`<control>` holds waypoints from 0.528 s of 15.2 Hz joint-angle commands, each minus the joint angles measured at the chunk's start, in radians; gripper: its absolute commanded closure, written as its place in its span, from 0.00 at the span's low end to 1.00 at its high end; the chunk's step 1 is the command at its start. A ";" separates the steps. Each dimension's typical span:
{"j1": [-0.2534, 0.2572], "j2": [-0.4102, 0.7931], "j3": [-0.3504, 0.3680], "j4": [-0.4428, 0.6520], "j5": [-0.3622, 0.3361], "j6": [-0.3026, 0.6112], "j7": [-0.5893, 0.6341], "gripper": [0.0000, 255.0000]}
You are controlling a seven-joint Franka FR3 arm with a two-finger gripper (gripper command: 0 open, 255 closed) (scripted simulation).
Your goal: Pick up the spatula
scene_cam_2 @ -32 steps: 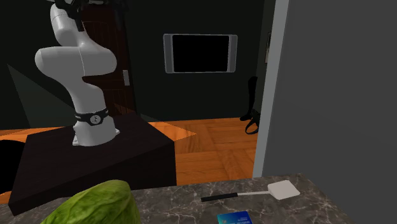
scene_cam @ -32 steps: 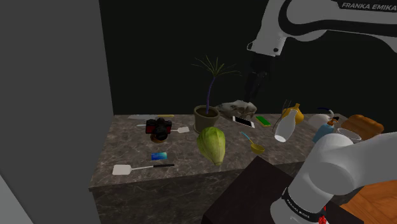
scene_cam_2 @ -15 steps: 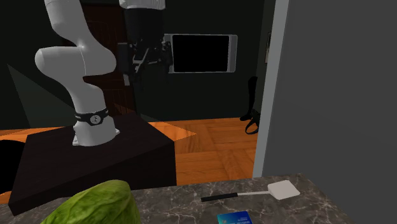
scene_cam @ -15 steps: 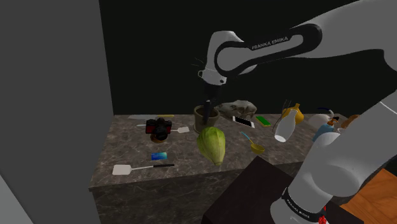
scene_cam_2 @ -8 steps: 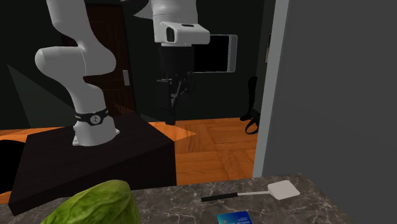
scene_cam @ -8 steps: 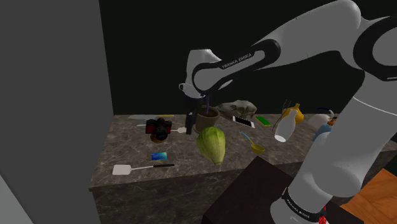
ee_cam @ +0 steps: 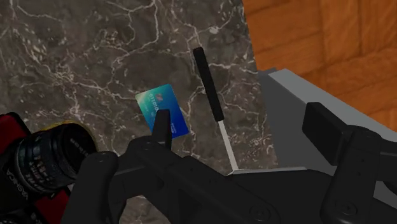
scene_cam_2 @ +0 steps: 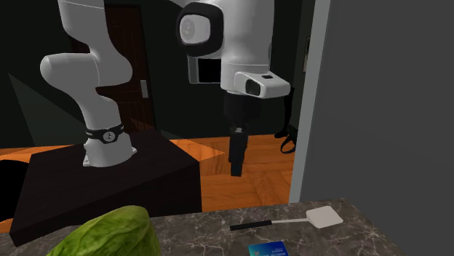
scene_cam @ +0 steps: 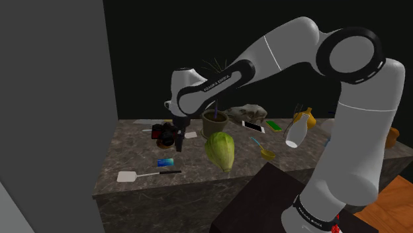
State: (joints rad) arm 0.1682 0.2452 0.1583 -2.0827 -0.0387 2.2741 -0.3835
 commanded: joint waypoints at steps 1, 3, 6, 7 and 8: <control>0.018 0.082 0.006 0.059 -0.028 0.021 -0.001 0.00; 0.036 0.156 0.008 0.117 -0.055 0.034 -0.006 0.00; 0.066 0.267 0.009 0.212 -0.092 0.045 -0.015 0.00; 0.076 0.304 0.008 0.245 -0.104 0.047 -0.019 0.00; 0.087 0.341 0.008 0.280 -0.116 0.048 -0.024 0.00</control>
State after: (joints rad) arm 0.2445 0.5451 0.1670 -1.8322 -0.1408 2.3126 -0.4035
